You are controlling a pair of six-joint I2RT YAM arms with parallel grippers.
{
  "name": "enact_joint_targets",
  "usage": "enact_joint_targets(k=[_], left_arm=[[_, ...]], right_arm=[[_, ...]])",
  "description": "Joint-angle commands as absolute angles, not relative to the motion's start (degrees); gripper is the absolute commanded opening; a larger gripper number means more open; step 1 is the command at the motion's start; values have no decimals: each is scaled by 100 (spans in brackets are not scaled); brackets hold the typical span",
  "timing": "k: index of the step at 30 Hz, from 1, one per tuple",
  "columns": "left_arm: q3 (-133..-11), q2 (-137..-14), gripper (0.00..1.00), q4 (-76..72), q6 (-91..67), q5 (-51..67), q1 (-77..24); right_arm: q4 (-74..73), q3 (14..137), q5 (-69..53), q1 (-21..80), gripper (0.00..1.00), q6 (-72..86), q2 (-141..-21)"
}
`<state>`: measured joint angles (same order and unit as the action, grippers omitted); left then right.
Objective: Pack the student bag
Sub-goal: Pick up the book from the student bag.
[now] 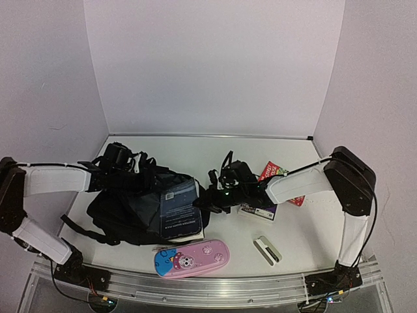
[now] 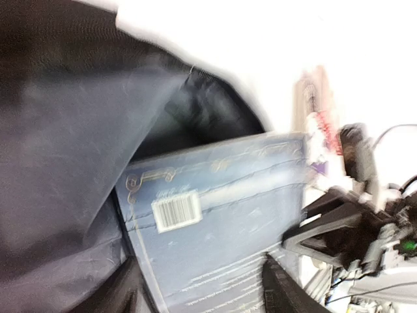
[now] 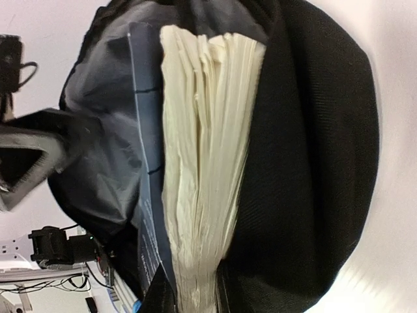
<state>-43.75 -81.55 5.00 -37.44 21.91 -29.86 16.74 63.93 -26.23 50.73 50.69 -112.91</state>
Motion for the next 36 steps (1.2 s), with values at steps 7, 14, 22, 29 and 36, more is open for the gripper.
enact_joint_targets(k=[7,14,22,29,36], left_arm=[[-4745,-6994,83,847,-3688,2732,-2741],[-4428,-6801,88,183,-3676,3513,-2733],[-4386,-6926,91,-558,-3830,4541,-2733],[-4248,-7052,75,-1796,-4490,5211,-2733],[-4143,-6873,10,-2729,-4953,5389,-2733]], right_arm=[[2879,6071,-2593,5094,0,5330,-9938],[3347,5880,-2597,5096,0,5462,-9431],[3904,5695,-2772,5095,0,5473,-9039],[4767,5486,-3049,5091,0,5746,-9045],[4833,5412,-3015,5093,11,5730,-9223]])
